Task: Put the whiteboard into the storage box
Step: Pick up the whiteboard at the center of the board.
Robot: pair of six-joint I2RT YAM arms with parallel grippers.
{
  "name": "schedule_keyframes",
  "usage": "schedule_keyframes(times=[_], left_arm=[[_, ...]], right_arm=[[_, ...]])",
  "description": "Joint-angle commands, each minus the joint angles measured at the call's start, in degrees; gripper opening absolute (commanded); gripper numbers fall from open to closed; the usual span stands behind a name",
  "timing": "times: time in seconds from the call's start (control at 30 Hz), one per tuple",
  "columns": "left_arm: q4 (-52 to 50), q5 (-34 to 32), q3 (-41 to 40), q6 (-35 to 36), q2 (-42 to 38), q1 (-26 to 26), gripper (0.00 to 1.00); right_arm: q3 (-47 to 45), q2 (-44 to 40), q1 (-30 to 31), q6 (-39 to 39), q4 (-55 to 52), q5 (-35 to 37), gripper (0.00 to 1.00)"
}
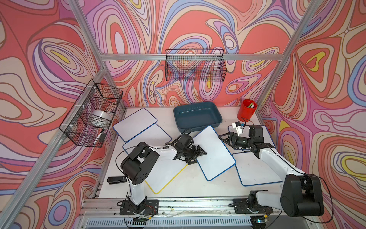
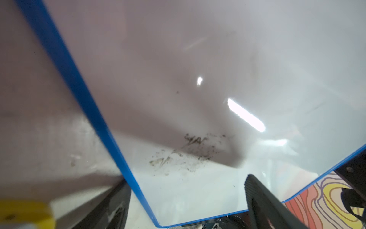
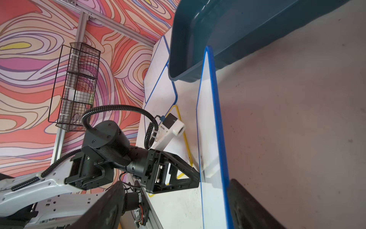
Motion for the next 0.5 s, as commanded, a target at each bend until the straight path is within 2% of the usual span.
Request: schedule_keyframes(times=[0.0, 0.47], left_arm=[[16.2, -3.0, 0.7, 0.0, 4.0, -1.4, 0.85], [19.1, -3.4, 0.7, -1.7, 4.7, -1.4, 0.83]], right_arm=[[-4.1, 2.0, 3.8, 4.7, -12.5, -11.7, 0.83], [-5.7, 3.6, 3.8, 7.4, -6.2, -9.7, 0.83]])
